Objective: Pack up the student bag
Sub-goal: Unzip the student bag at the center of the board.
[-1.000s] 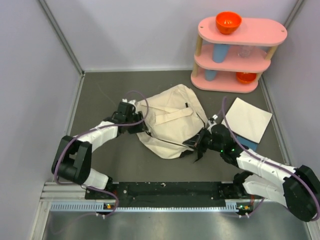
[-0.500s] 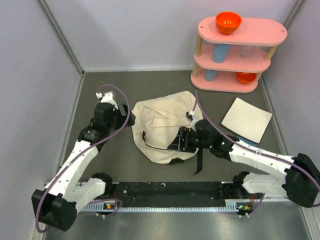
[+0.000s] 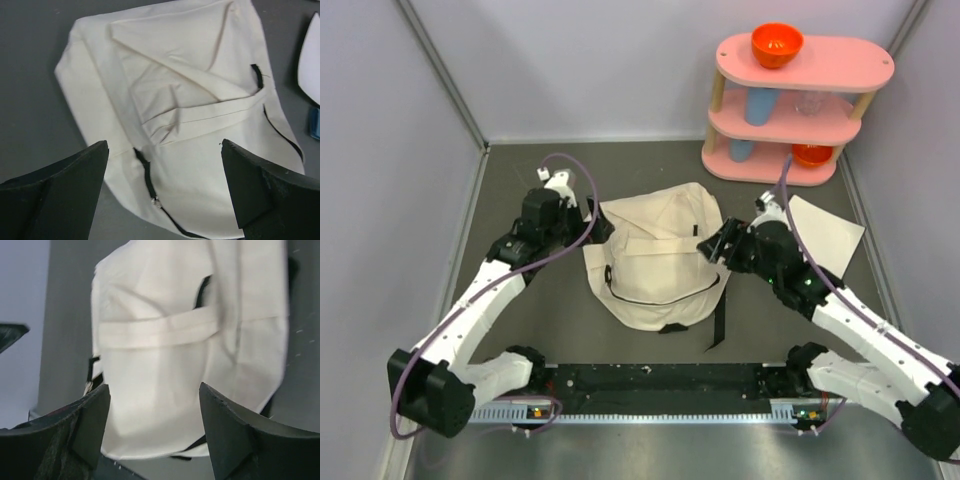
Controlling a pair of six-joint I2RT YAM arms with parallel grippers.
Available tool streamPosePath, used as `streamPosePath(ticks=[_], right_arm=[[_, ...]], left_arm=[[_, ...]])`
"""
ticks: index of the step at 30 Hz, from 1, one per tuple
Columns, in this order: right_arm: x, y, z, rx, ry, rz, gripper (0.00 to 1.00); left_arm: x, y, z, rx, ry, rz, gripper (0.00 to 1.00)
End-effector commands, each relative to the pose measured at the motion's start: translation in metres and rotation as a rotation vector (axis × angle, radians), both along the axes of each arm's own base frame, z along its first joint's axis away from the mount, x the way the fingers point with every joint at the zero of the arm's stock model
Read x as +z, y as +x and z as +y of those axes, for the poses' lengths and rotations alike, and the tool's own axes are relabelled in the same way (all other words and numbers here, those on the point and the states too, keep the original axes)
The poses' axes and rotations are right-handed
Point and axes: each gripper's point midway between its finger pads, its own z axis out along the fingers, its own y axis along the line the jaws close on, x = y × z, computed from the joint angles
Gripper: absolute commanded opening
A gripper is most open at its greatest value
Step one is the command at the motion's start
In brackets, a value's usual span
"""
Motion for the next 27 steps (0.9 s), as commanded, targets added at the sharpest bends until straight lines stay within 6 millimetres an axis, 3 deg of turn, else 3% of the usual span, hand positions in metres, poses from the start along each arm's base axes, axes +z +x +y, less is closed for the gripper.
streamPosePath(ticks=[1,2,9,12,13,15,18,19,22,27], right_arm=[[-0.011,0.033,-0.02,-0.059,0.021,0.05,0.68],[-0.012,0.041,-0.025,-0.059,0.014,0.054,0.67],[-0.01,0.082,-0.004,0.005,0.026,0.053,0.54],[-0.014,0.101,0.006,0.012,0.039,0.049,0.5],[-0.027,0.106,0.008,0.012,0.022,0.078,0.5],[-0.023,0.116,0.013,0.015,0.025,0.074,0.49],[-0.036,0.129,0.015,0.011,-0.002,0.094,0.45],[-0.04,0.132,0.015,0.01,-0.012,0.099,0.44],[-0.051,0.14,0.017,0.011,-0.04,0.115,0.43],[-0.064,0.146,0.014,-0.002,-0.078,0.136,0.43]], left_arm=[[0.038,0.012,-0.045,-0.109,-0.064,-0.087,0.99],[0.036,0.015,-0.05,-0.109,-0.062,-0.076,0.99],[0.021,0.008,-0.099,-0.227,-0.083,-0.041,0.99],[0.015,0.002,-0.106,-0.236,-0.078,0.006,0.99],[0.005,-0.002,-0.106,-0.241,-0.073,0.025,0.99],[0.003,-0.014,-0.112,-0.273,-0.096,0.017,0.99],[-0.021,-0.034,-0.111,-0.295,-0.095,0.048,0.98],[-0.038,-0.042,-0.103,-0.276,-0.075,0.076,0.98],[-0.059,-0.053,-0.087,-0.226,-0.073,0.09,0.99],[-0.077,-0.062,-0.068,-0.171,-0.041,0.083,0.99]])
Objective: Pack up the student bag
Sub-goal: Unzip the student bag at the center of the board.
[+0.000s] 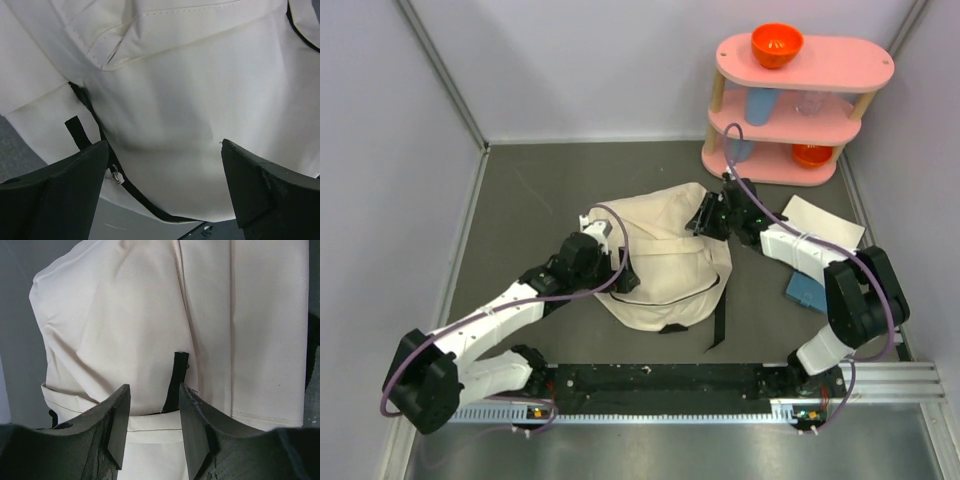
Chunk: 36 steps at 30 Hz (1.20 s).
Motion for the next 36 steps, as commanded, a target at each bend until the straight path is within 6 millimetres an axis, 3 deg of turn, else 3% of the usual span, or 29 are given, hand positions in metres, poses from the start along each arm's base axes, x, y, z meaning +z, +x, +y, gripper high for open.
streamPosePath(ticks=[1,6,14,28,31,36], right_arm=[[0.019,0.022,-0.001,-0.002,-0.014,-0.085,0.43],[0.017,0.025,-0.005,-0.021,-0.033,-0.092,0.44],[0.008,0.026,0.008,0.022,0.004,-0.038,0.41],[-0.009,0.02,0.0,0.03,-0.052,-0.002,0.37],[-0.014,0.02,0.0,0.048,-0.072,0.003,0.27],[-0.019,0.016,0.004,0.086,-0.085,0.014,0.25]], left_arm=[[0.01,0.009,0.01,0.073,-0.02,-0.088,0.99],[0.006,0.021,0.032,0.179,0.052,-0.12,0.99],[0.01,0.044,0.055,0.221,-0.009,-0.083,0.99],[-0.026,0.037,0.042,0.157,-0.042,0.041,0.99],[-0.031,0.036,0.039,0.148,-0.048,0.056,0.99],[-0.038,0.033,0.037,0.132,-0.053,0.077,0.99]])
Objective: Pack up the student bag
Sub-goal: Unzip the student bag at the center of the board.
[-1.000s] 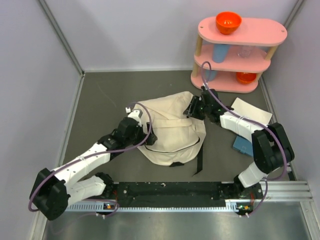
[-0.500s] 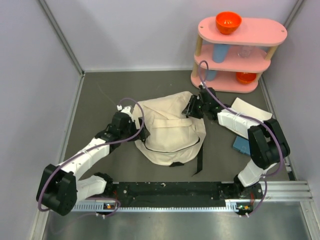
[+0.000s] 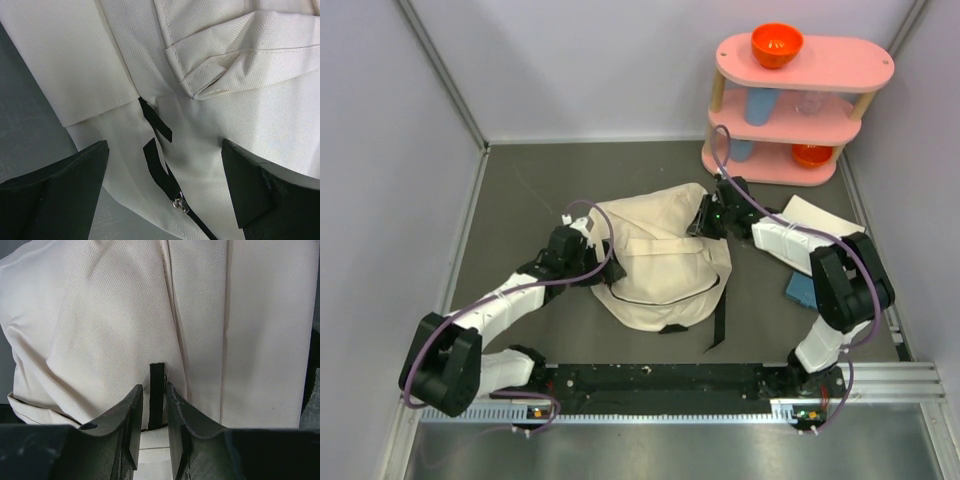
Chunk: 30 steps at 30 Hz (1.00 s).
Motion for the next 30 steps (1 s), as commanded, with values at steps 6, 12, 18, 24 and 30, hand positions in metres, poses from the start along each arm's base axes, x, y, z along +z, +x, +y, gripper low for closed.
streamPosePath(ticks=[6,12,18,24,30], right_arm=[[0.008,0.009,0.004,0.035,-0.017,-0.026,0.0],[0.038,0.012,0.005,0.013,0.008,-0.101,0.0],[0.078,0.002,0.029,-0.009,-0.002,-0.209,0.0],[0.09,-0.013,0.079,-0.021,0.02,-0.246,0.0],[0.094,-0.015,0.121,-0.014,0.03,-0.239,0.0]], left_arm=[[0.0,0.003,-0.011,-0.038,-0.055,-0.018,0.99],[0.003,0.002,-0.015,-0.06,-0.08,-0.03,0.99],[0.012,0.001,-0.022,-0.085,-0.119,-0.049,0.99],[0.018,0.004,-0.027,-0.099,-0.147,-0.073,0.99],[0.02,0.001,-0.031,-0.12,-0.168,-0.076,0.99]])
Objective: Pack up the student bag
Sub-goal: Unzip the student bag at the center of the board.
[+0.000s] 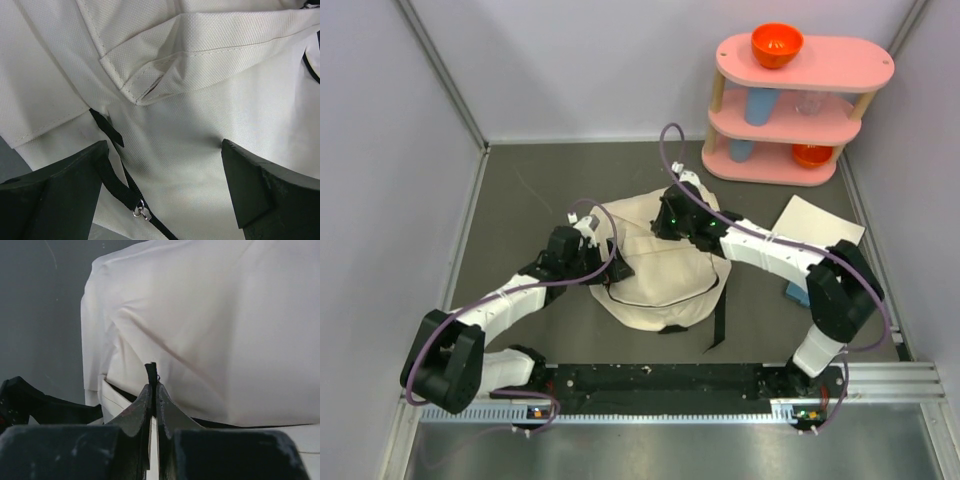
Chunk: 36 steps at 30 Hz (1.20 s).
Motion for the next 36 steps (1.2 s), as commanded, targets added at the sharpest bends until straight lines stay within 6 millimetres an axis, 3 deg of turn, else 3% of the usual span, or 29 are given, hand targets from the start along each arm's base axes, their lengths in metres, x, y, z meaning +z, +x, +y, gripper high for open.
streamPosePath(ticks=[1,2,4,8,17,25,29,31,32,33,35,36], right_arm=[[0.03,0.017,0.037,-0.03,0.104,-0.053,0.0],[0.038,0.02,0.045,-0.015,0.117,-0.054,0.0],[0.032,0.021,0.05,-0.01,0.084,-0.04,0.0],[0.051,0.02,0.084,0.055,0.161,-0.061,0.0],[0.038,0.003,0.141,0.161,0.209,-0.003,0.0],[0.027,-0.005,0.169,0.208,0.226,0.038,0.0],[0.013,-0.004,0.166,0.2,0.178,0.055,0.0],[0.01,0.001,0.151,0.152,0.136,0.03,0.0],[0.008,0.007,0.141,0.125,0.121,0.023,0.0],[-0.003,0.008,0.129,0.103,0.093,0.034,0.0],[-0.001,0.014,0.112,0.073,0.088,0.034,0.0],[-0.01,0.019,0.097,0.045,0.072,0.048,0.0]], left_arm=[[0.011,0.002,-0.008,-0.026,-0.048,-0.05,0.99],[0.012,0.003,-0.008,-0.03,-0.051,-0.055,0.99],[0.013,0.003,-0.01,-0.036,-0.056,-0.055,0.99],[0.018,0.006,-0.009,-0.022,-0.058,-0.077,0.99],[0.026,0.003,-0.007,0.008,-0.102,-0.122,0.99],[0.037,-0.001,-0.009,-0.003,-0.152,-0.179,0.98],[0.038,-0.004,-0.009,-0.016,-0.153,-0.189,0.97],[0.03,-0.009,-0.001,0.015,-0.116,-0.146,0.97],[0.03,-0.001,0.014,0.102,-0.062,-0.164,0.98],[0.027,-0.001,0.024,0.145,-0.021,-0.154,0.99],[0.02,-0.005,0.05,0.246,0.072,-0.14,0.99],[0.02,0.002,0.071,0.353,0.136,-0.162,0.99]])
